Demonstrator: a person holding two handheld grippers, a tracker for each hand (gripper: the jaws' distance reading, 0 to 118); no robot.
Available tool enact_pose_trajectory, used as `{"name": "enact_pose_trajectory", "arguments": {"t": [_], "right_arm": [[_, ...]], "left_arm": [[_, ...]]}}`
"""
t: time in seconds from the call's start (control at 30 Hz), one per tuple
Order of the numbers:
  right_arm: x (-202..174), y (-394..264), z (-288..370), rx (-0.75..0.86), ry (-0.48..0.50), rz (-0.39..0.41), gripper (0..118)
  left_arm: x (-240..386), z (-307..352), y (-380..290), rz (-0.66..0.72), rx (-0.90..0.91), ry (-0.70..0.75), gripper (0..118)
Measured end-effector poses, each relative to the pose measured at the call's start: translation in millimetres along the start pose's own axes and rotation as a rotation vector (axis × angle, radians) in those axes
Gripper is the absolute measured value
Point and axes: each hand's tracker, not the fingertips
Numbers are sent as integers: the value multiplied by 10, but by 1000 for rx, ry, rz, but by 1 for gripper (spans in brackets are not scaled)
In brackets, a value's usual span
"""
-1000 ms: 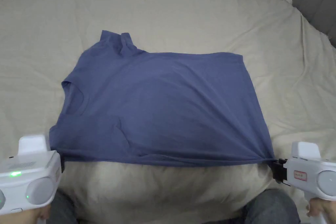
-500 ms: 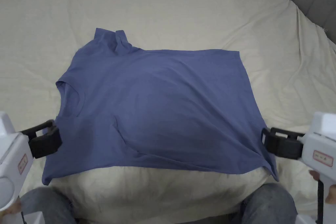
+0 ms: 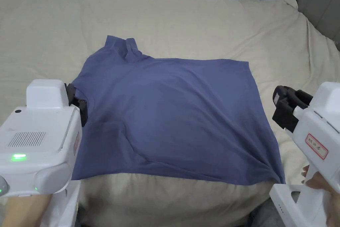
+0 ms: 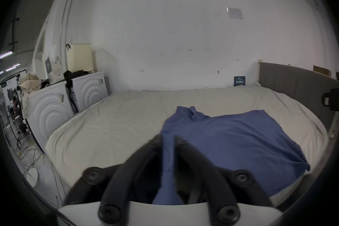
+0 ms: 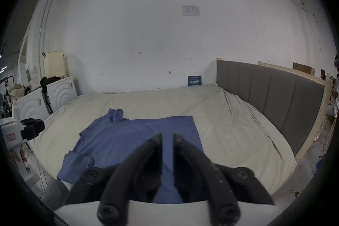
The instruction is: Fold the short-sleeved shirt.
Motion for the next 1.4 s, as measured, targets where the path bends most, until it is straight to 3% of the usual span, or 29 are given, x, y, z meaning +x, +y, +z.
{"name": "enact_pose_trajectory", "arguments": {"t": [0.07, 0.27, 0.33, 0.4, 0.47, 0.53, 0.6, 0.77, 0.97, 1.0, 1.13, 1.17, 1.23, 1.37, 1.4], "right_arm": [[-21, 4, 34, 6, -7, 8, 2], [-18, 23, 27, -12, 6, -15, 1], [2, 14, 18, -24, 8, -12, 1], [-3, -1, -1, -39, 3, -7, 1], [21, -31, -27, -54, -3, -4, 1], [42, -61, -53, -79, -9, -6, 1], [81, -97, -90, -101, -15, -18, 1], [160, -203, -181, -159, -28, -55, 1], [181, -306, -225, -197, -40, -60, 1], [182, -310, -234, -202, -43, -63, 1], [199, -314, -269, -210, -52, -65, 1], [202, -311, -279, -211, -51, -66, 1], [220, -303, -283, -218, -48, -68, 1], [321, -304, -358, -316, -17, -59, 3], [376, -322, -426, -383, -5, -58, 12]], "left_arm": [[-15, -11, -10, 1, -7, 0, 0], [-100, -49, -18, 46, -63, -41, 0], [-185, -132, 22, 72, -156, -64, 0], [-291, -264, 2, 116, -223, -42, 22], [-376, -427, -29, 85, -374, -47, 77], [-462, -586, -143, 72, -509, -25, 110], [-530, -671, -267, 97, -582, -16, 118], [-651, -895, -698, 107, -779, -67, 118], [-638, -1017, -1108, 111, -962, -29, 114], [-639, -1019, -1144, 135, -979, -48, 107], [-623, -985, -1144, 233, -972, -87, 25], [-606, -977, -1132, 247, -963, -93, 14], [-549, -949, -1088, 222, -944, -82, 8], [-484, -823, -965, 160, -851, -68, 7], [-481, -786, -928, 154, -834, -68, 7]]}}
